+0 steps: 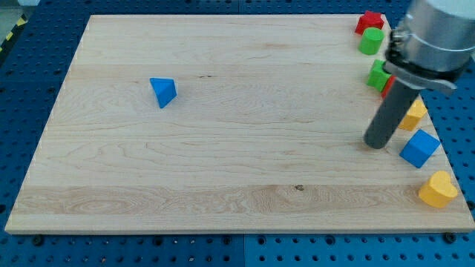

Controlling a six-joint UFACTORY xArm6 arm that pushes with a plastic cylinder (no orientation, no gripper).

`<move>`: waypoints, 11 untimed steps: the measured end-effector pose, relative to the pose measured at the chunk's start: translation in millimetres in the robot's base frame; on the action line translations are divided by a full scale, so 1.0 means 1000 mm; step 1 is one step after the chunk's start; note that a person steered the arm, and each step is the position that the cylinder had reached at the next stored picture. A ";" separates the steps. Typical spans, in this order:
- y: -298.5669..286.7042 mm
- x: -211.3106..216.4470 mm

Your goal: Push the blue triangle towards the center

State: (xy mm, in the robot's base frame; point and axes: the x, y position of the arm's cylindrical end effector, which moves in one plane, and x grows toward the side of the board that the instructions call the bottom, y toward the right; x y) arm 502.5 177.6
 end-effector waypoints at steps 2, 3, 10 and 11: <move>-0.139 0.006; -0.229 0.006; -0.271 -0.130; -0.239 -0.133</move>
